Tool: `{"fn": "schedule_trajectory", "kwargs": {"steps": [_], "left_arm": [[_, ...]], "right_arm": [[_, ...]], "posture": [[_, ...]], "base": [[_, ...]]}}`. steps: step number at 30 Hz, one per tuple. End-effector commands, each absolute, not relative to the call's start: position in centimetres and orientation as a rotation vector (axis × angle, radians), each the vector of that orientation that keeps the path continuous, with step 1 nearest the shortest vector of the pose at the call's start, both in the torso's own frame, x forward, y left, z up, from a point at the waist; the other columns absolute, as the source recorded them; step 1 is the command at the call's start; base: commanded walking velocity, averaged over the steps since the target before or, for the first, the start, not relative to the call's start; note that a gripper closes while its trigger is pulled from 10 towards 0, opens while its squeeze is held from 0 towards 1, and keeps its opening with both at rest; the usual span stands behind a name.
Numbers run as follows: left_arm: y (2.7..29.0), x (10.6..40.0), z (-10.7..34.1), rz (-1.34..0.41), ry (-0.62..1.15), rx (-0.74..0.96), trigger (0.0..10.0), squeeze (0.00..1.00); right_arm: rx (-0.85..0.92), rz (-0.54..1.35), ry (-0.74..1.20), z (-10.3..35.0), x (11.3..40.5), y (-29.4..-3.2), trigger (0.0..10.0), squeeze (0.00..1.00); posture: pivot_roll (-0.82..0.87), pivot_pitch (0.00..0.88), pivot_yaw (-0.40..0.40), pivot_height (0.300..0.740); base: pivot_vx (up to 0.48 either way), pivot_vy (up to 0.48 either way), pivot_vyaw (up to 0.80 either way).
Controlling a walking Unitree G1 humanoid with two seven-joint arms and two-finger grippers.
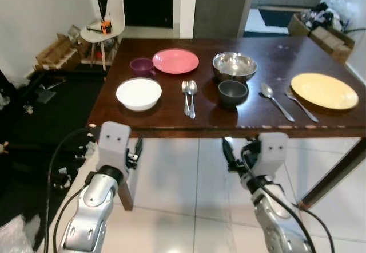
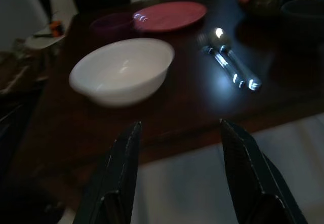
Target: Setting the table
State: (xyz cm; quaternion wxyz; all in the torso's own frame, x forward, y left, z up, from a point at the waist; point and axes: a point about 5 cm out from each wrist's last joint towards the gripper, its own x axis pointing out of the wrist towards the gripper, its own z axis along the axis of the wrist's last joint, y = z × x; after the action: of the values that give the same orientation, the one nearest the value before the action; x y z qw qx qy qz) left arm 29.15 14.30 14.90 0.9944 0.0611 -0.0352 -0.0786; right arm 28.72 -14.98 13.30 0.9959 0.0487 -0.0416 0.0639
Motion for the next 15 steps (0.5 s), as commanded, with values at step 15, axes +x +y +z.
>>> {"fn": "schedule_trajectory", "kwargs": {"steps": [15], "left_arm": [[13.5, 29.0, 15.5, -0.414, -0.098, 0.321, 10.0, 0.0]], "right_arm": [[0.076, 0.139, -0.07, 12.9, 28.8, -14.7, 10.0, 0.0]], "posture": [[-0.09, 0.0, 0.097, 0.74]], "base": [[0.48, 0.0, 0.0]]}}
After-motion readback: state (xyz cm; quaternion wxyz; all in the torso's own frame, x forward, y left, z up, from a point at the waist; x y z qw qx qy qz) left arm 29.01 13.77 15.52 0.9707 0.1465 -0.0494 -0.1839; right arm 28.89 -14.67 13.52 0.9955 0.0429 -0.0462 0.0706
